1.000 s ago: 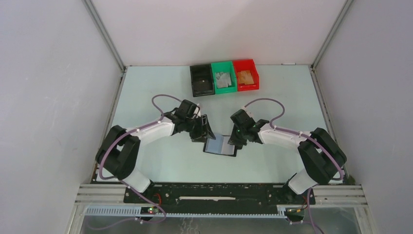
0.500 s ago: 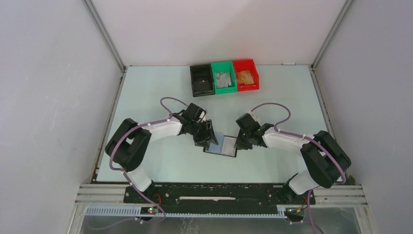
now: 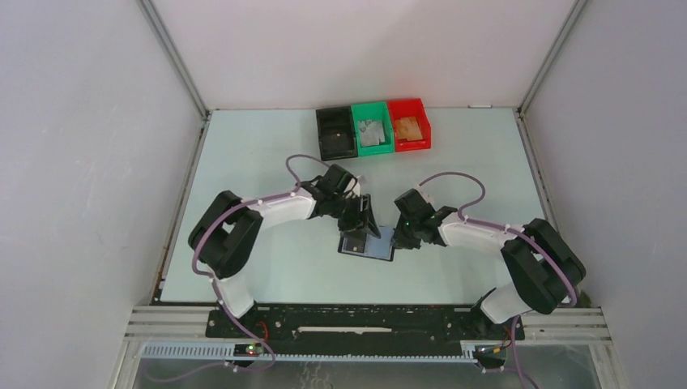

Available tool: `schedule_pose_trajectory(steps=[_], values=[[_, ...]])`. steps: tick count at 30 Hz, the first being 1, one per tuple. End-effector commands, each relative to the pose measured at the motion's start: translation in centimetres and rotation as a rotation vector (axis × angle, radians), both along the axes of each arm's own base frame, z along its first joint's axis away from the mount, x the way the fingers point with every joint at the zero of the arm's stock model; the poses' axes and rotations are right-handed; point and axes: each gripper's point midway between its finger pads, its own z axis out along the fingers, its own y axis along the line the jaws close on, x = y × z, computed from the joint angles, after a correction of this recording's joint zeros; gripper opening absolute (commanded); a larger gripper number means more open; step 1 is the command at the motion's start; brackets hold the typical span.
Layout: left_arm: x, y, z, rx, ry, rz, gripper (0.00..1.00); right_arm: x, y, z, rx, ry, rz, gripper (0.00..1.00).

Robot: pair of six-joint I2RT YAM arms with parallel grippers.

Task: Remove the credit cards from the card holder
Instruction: Open the card holder at the center of the board, then remove the credit card from the card holder.

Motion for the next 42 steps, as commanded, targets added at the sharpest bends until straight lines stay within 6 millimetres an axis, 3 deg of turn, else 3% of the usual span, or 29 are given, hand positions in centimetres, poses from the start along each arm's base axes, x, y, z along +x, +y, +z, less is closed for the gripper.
schedule_pose_trajectory(steps=[1, 8, 14, 19, 22, 26, 30, 35, 42], values=[[0.0, -3.8, 2.6, -0.129, -0.032, -0.088, 0.59, -0.7, -2.1, -1.3, -0.034, -0.008, -0.057, 0.23], [-1.2, -5.8, 2.2, -0.152, 0.004, -0.145, 0.58, -1.3, -4.9, 2.4, 0.003, -0.112, -0.135, 0.27], [0.0, -4.4, 5.4, -0.138, -0.119, -0.130, 0.59, -1.5, -6.0, 6.3, 0.056, -0.227, -0.171, 0.33], [1.3, -1.6, 5.0, -0.089, -0.138, -0.059, 0.58, -1.1, -5.0, 9.2, 0.158, -0.310, -0.165, 0.33], [1.9, -0.2, 3.8, -0.061, -0.122, -0.022, 0.57, -0.5, -2.5, 10.6, 0.247, -0.351, -0.108, 0.33], [2.6, 1.4, 1.5, 0.019, -0.094, 0.025, 0.50, -0.1, 1.0, 9.3, 0.334, -0.290, -0.010, 0.33], [2.6, 2.9, -0.4, 0.094, -0.087, 0.054, 0.49, 0.3, 3.0, 8.1, 0.424, -0.235, 0.019, 0.32], [2.3, 4.1, -1.8, 0.153, -0.092, 0.060, 0.52, 0.6, 3.9, 6.4, 0.437, -0.189, 0.021, 0.32], [1.8, 3.9, -3.7, 0.167, -0.051, 0.036, 0.47, 0.8, 4.3, 3.7, 0.435, -0.124, -0.009, 0.28]])
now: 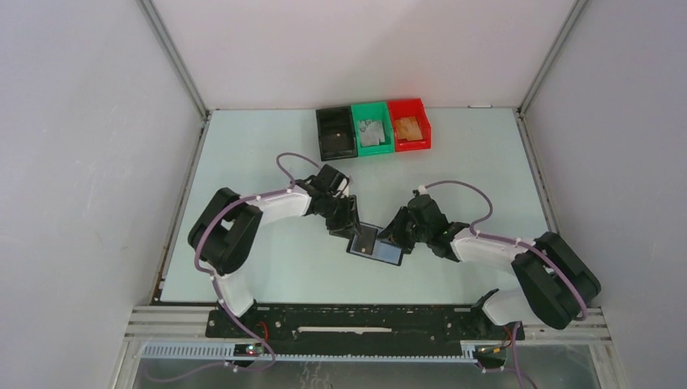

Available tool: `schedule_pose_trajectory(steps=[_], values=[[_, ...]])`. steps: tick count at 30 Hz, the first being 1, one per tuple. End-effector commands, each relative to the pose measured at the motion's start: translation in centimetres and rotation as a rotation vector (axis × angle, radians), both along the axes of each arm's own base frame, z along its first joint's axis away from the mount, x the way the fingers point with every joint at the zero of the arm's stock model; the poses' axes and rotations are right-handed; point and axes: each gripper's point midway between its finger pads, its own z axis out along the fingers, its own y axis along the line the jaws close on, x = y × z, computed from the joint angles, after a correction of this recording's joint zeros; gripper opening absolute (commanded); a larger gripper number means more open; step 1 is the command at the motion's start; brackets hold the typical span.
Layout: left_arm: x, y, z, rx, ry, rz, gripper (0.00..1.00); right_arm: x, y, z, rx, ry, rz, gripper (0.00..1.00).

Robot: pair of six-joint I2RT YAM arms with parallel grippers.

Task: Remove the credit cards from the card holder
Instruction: Remove the credit card from the card holder.

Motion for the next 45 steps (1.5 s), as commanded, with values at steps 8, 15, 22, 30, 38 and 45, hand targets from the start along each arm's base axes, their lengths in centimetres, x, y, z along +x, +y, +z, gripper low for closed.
schedule_pose_trajectory(steps=[8, 15, 22, 30, 38, 45], values=[[-0.4, 0.4, -1.6, 0.024, 0.007, -0.023, 0.39, 0.3, 1.1, -2.2, 0.078, 0.057, -0.046, 0.27], [-0.9, -0.1, -1.6, 0.016, 0.003, -0.036, 0.33, 0.1, 0.8, -3.4, 0.069, 0.083, -0.062, 0.24], [-1.4, -0.4, -1.9, 0.018, 0.013, -0.052, 0.31, 0.1, 0.7, -3.5, 0.089, 0.088, -0.066, 0.23], [-1.6, -1.2, -1.9, 0.006, 0.019, -0.071, 0.28, 0.1, 0.1, -3.5, 0.097, 0.090, -0.075, 0.22], [-1.8, -1.6, -2.2, 0.013, 0.020, -0.078, 0.29, -0.1, 0.1, -3.7, 0.095, 0.096, -0.068, 0.22], [-2.1, -1.4, -3.1, 0.039, 0.044, -0.075, 0.00, -0.6, -0.2, -3.2, 0.152, 0.109, -0.083, 0.22]])
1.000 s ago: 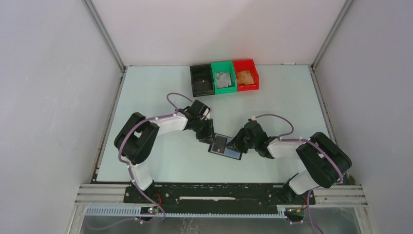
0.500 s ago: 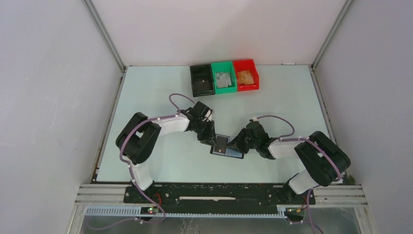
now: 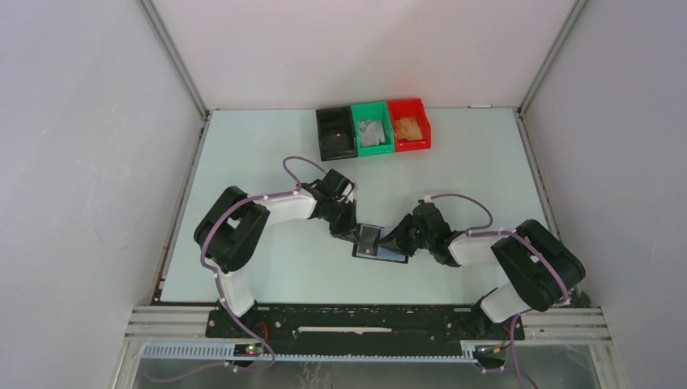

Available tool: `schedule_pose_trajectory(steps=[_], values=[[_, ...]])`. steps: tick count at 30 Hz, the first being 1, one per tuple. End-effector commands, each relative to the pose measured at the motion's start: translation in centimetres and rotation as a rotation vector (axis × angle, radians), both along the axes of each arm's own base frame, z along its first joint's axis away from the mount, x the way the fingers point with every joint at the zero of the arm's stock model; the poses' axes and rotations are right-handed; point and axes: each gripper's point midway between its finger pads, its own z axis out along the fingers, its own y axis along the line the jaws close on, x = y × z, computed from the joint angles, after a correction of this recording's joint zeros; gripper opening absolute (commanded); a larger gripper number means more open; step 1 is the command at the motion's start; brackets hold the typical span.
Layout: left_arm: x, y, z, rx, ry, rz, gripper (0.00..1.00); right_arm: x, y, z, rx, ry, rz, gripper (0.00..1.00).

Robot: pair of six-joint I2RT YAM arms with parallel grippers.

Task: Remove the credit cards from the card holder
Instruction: Remove the credit card from the card holder.

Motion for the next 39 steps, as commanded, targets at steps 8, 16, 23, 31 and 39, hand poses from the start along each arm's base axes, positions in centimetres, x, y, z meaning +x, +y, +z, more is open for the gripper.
schedule_pose_trajectory(steps=[8, 16, 23, 31, 39], values=[[-0.9, -1.1, -0.5, -0.020, 0.006, -0.060, 0.00, -0.5, -0.8, 1.1, 0.085, -0.019, -0.038, 0.24], [-0.9, -1.7, 0.4, -0.052, -0.001, -0.084, 0.00, -0.5, -0.2, 1.6, 0.107, -0.047, -0.007, 0.23], [-1.4, -2.4, 0.7, -0.076, 0.001, -0.114, 0.00, -0.7, 0.4, 1.5, 0.109, -0.053, 0.031, 0.22], [-1.5, -2.6, 1.0, -0.083, -0.001, -0.114, 0.24, -0.9, -0.2, 0.1, 0.058, -0.022, 0.015, 0.23], [-0.6, -2.3, 2.0, -0.068, -0.072, -0.084, 0.22, -0.8, -0.9, 0.0, 0.024, -0.029, -0.001, 0.23]])
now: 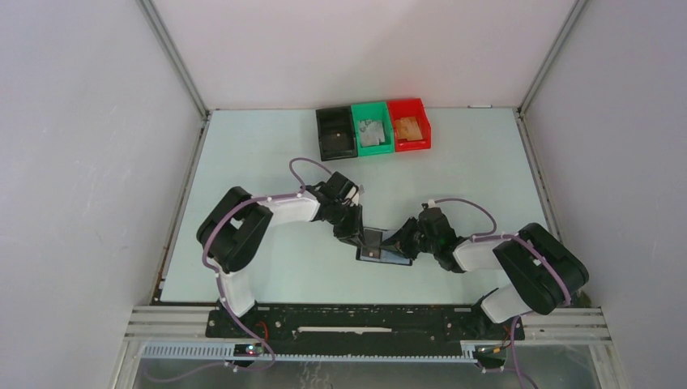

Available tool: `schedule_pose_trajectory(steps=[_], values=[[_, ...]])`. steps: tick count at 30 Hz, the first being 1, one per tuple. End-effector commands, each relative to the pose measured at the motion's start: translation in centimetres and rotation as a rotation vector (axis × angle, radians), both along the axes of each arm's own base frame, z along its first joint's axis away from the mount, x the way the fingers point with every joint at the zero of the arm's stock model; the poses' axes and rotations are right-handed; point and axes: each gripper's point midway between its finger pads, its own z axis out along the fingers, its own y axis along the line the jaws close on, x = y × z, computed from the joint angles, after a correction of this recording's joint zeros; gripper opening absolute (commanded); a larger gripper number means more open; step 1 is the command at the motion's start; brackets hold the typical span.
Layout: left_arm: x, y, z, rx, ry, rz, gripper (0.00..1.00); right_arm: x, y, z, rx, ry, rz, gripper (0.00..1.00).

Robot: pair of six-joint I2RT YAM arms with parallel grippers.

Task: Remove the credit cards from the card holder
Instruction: Remove the credit card from the card holder.

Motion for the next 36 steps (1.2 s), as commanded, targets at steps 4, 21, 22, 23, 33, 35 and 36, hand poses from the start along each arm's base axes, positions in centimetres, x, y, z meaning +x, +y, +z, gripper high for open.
schedule_pose_trajectory(steps=[4, 21, 22, 23, 33, 35, 36], values=[[1.0, -1.3, 2.4, -0.045, -0.088, -0.003, 0.10, 0.2, -0.5, 0.0, -0.047, -0.022, -0.001, 0.23], [0.1, -2.0, 2.1, -0.081, -0.047, -0.049, 0.00, 0.1, -0.3, -0.3, -0.036, -0.016, -0.006, 0.27], [0.0, -2.1, 2.1, -0.082, -0.045, -0.051, 0.00, 0.0, -0.3, -0.4, -0.038, -0.016, -0.004, 0.27], [0.0, -2.1, 2.0, -0.083, -0.044, -0.051, 0.00, 0.0, -0.2, -0.4, -0.041, -0.016, -0.002, 0.27], [-0.1, -2.0, 1.6, -0.072, -0.039, -0.053, 0.00, -0.2, -1.9, -0.4, -0.121, -0.011, -0.057, 0.27], [-0.2, -2.1, 1.5, -0.071, -0.038, -0.056, 0.00, -0.3, -2.2, -0.3, -0.132, -0.017, -0.065, 0.29], [-0.2, -2.1, 1.5, -0.072, -0.037, -0.057, 0.00, -0.3, -2.2, -0.2, -0.130, -0.022, -0.062, 0.29]])
